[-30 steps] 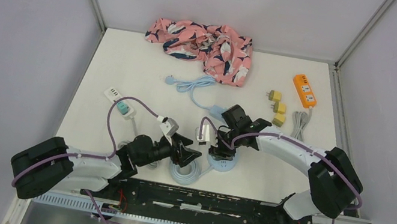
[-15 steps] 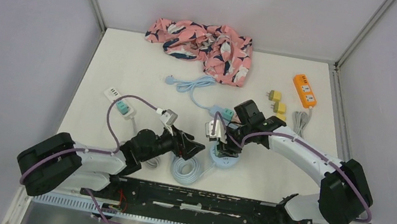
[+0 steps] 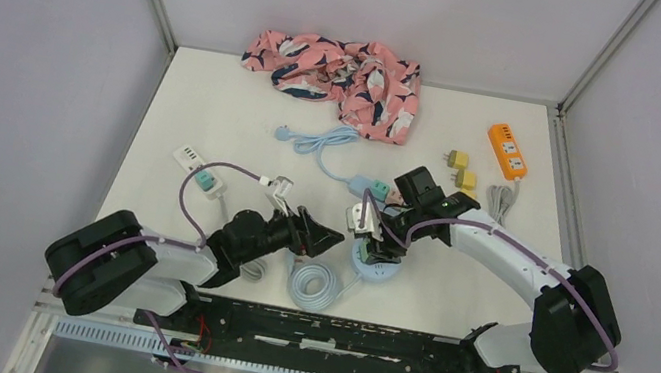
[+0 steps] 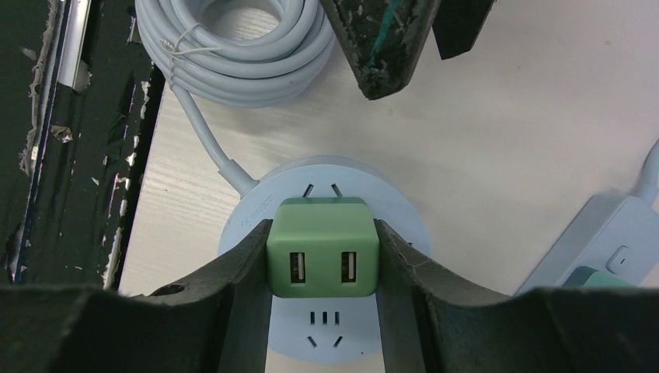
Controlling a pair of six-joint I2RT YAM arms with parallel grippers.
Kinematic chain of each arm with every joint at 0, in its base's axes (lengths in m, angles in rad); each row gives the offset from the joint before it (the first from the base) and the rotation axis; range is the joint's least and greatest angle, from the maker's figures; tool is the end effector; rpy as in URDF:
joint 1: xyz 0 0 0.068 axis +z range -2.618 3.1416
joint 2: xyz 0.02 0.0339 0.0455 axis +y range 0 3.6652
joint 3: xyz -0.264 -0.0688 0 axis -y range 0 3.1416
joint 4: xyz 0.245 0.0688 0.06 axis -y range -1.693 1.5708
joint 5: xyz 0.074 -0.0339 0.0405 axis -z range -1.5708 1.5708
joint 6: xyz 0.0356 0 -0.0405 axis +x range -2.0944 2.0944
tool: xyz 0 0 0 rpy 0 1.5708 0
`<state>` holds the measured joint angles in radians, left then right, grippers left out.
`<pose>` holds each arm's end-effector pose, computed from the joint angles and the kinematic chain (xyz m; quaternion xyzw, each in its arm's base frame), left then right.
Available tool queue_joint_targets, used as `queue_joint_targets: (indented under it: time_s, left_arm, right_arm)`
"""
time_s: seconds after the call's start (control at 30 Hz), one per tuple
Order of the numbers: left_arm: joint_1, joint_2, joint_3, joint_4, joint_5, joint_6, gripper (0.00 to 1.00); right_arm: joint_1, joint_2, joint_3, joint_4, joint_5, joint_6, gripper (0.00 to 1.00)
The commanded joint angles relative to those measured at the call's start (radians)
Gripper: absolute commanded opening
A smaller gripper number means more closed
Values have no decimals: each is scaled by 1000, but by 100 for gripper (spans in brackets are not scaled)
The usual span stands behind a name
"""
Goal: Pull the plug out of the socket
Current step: Remove the plug from the socket.
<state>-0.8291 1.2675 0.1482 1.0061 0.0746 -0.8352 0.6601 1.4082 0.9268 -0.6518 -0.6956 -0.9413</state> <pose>0.1405 -0.1572 0.1588 0.0226 0.7455 -0.5108 0.4275 0.1955 0.1806 0.2220 -0.7103 0.5858 0.3008 0.2487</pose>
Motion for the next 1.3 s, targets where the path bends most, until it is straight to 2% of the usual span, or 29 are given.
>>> queue_joint_targets:
  time_s: [0.0, 0.17, 0.37, 0.53, 0.67, 0.83, 1.03, 1.27]
  left_arm:
    - [17, 42, 30, 103, 54, -93, 92]
    - [34, 93, 45, 104, 82, -122, 90]
    - [46, 154, 101, 24, 104, -129, 83]
    - [45, 245, 190, 1, 183, -95, 78]
    - [48, 349, 233, 71, 257, -107, 75]
    - [61, 476, 313, 79, 392, -91, 72]
    - [87, 558, 368, 95, 527, -73, 70]
    - [87, 651, 415, 144, 621, -110, 62]
  right_arm:
    - [-11, -46, 6, -33, -132, -117, 0]
    - [-10, -51, -15, -57, -143, -218, 0]
    - [-12, -69, -37, -42, -136, -263, 0]
    - [-12, -87, -58, -35, -134, -315, 0]
    - [-13, -107, -72, -51, -131, -395, 0]
    - [-14, -109, -71, -101, -140, -491, 0]
    - [-13, -80, -53, -171, -154, -583, 0]
    - [-10, -55, -37, -203, -154, -612, 0]
